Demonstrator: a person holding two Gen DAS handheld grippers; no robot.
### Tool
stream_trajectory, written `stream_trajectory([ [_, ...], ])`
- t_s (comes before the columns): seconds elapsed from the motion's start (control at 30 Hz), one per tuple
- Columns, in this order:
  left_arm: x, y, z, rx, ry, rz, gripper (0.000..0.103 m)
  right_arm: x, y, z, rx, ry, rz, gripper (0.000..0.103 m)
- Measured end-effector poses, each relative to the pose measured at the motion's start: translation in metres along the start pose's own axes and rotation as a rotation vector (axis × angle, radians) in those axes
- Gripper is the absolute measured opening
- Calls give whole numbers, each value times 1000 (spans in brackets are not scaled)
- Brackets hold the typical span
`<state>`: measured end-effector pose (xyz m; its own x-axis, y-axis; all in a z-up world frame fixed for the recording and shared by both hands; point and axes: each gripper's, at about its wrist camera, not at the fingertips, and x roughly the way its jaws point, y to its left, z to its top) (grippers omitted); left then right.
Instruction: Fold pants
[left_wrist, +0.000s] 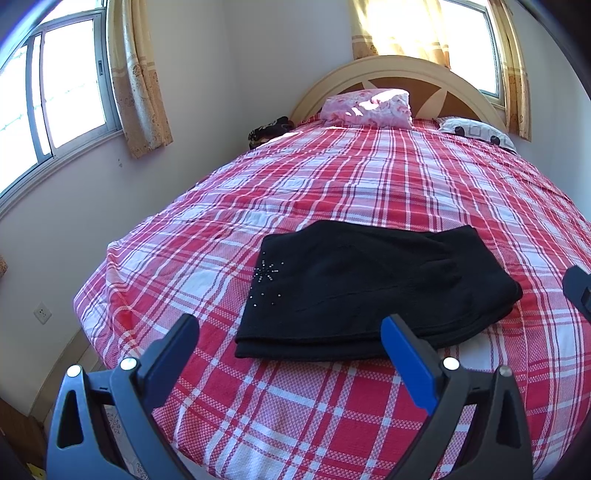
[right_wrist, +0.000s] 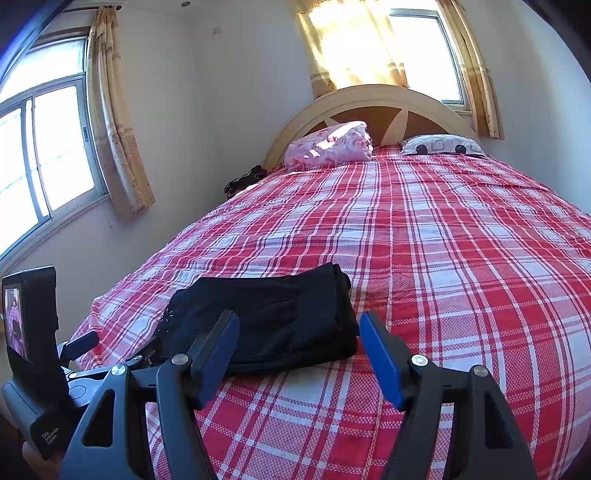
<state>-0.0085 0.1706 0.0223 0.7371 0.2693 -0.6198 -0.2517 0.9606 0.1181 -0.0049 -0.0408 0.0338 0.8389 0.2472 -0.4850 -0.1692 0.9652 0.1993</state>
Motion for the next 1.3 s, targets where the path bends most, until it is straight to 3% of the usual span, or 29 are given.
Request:
stream_trajectory([
  [0.63, 1, 2, 0, -1, 8, 4, 101, -1, 1, -2, 2, 0, 0, 70],
  [0.97, 1, 1, 2, 7, -2, 45, 101, -1, -4, -3, 12, 2, -12, 70],
  [1.3, 1, -4, 0, 18, 1, 12, 101, 0, -6, -4, 24, 10, -12, 70],
])
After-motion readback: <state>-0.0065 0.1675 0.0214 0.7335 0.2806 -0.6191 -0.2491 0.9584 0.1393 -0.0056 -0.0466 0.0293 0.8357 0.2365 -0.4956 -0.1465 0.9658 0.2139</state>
